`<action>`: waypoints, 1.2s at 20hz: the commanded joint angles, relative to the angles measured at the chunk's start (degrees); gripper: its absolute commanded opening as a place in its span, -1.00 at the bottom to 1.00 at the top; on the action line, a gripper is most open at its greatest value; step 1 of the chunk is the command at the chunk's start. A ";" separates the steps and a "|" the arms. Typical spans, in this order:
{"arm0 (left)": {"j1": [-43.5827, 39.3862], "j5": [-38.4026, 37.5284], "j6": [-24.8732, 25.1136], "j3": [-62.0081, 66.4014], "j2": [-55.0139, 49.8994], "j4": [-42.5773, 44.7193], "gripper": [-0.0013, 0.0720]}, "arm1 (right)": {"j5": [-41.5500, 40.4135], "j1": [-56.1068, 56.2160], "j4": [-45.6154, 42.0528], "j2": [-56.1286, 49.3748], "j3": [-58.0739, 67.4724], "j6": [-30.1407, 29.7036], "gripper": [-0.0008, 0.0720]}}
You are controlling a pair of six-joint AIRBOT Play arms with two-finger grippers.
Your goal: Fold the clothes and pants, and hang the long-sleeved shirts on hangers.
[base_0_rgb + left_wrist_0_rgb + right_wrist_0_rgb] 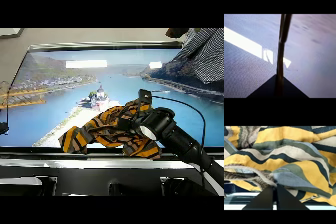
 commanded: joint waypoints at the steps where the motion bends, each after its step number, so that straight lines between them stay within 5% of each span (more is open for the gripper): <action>1: -0.61 -0.61 0.20 1.16 0.07 -0.07 -0.91 | 0.00 0.04 0.07 -0.02 -0.02 0.09 -0.91; 24: -14.82 -0.74 -2.86 16.26 25.51 -9.40 -0.92 | 3.67 0.04 -0.72 0.00 -0.02 0.09 -0.91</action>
